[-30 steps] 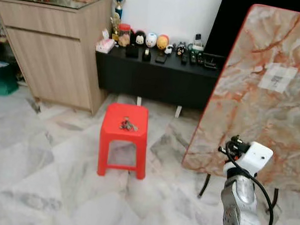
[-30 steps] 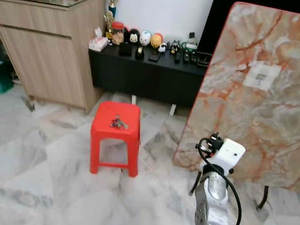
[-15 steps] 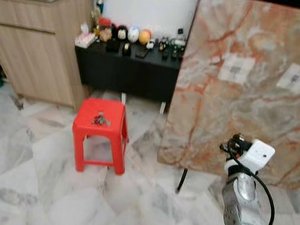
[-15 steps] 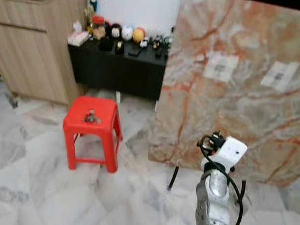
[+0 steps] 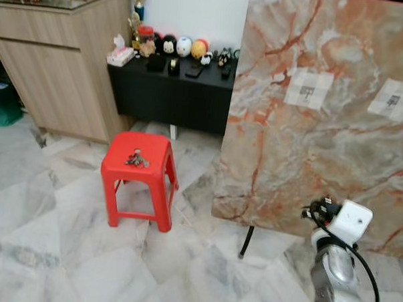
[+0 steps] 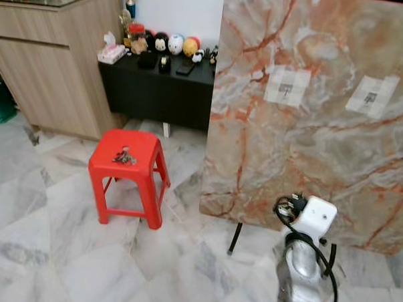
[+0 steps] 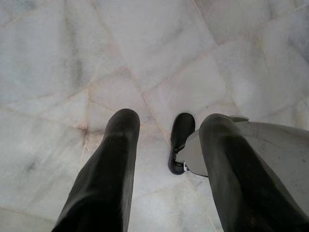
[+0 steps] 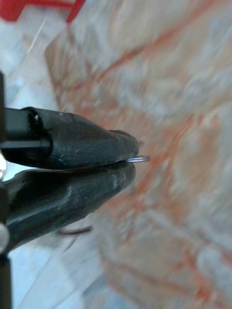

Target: Hang keys on a hook

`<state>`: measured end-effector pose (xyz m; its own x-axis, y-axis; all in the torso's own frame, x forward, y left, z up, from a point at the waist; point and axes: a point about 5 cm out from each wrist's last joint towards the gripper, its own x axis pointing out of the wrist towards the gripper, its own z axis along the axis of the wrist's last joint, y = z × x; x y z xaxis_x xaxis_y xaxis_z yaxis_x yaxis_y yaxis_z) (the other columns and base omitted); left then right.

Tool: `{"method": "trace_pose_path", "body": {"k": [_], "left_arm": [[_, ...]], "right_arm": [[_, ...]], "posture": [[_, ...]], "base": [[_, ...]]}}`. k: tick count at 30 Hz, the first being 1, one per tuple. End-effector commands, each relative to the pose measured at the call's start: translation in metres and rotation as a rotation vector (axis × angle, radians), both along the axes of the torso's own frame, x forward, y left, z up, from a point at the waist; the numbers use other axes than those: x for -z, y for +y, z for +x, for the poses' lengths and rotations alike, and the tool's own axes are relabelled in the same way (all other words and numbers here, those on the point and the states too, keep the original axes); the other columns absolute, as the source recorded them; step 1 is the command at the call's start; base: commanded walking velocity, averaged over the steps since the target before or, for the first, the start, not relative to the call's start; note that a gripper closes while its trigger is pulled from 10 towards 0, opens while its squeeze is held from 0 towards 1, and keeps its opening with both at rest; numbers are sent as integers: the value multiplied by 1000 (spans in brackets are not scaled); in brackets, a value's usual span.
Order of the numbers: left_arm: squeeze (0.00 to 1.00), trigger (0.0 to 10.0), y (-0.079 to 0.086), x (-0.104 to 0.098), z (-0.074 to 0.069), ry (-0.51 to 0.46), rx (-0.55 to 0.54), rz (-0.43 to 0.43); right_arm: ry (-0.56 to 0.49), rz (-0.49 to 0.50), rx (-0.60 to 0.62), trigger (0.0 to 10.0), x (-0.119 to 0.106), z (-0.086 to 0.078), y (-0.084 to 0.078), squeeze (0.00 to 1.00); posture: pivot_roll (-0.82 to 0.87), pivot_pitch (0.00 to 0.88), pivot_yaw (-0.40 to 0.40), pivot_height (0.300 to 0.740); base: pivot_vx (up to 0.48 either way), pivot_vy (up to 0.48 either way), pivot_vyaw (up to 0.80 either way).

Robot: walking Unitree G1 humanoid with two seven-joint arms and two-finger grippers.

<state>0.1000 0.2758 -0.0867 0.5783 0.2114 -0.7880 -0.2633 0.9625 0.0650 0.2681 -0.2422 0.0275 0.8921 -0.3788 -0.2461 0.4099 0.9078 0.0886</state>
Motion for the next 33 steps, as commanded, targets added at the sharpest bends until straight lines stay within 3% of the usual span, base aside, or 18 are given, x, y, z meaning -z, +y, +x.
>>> {"method": "trace_pose_path", "body": {"k": [1,7,13,19,22,24,28,33], "left_arm": [[0,10000,-3,3,-4,30,6,-8],[0,10000,-5,4,-3,33,11,-18],[0,10000,-2,3,-7,43,11,-15],[0,10000,2,2,-8,50,4,-8],[0,10000,3,1,-5,47,3,-5],[0,10000,4,1,-5,46,3,-5],[0,10000,3,1,0,39,7,-3],[0,10000,4,0,1,32,-3,1]], "right_arm": [[-13,-5,13,10000,-1,0,-7,0],[-40,-14,-32,10000,-2,3,1,0],[1,21,-73,10000,12,0,11,0],[187,48,-145,10000,45,-18,11,0],[346,65,-156,10000,67,-37,8,0],[355,69,-157,10000,68,-38,8,0],[545,88,-172,10000,90,-64,12,0],[604,139,-180,10000,100,-76,22,0]], "posture": [[73,0,-73,718],[70,0,-65,718],[72,0,-61,718],[72,0,-64,718],[65,0,-53,718],[65,0,-53,718],[84,0,-52,718],[98,0,-57,718]], "base": [[0,0,0],[0,0,0],[0,0,0],[0,0,0],[0,0,0],[0,0,0],[0,0,0],[0,0,0]]}}
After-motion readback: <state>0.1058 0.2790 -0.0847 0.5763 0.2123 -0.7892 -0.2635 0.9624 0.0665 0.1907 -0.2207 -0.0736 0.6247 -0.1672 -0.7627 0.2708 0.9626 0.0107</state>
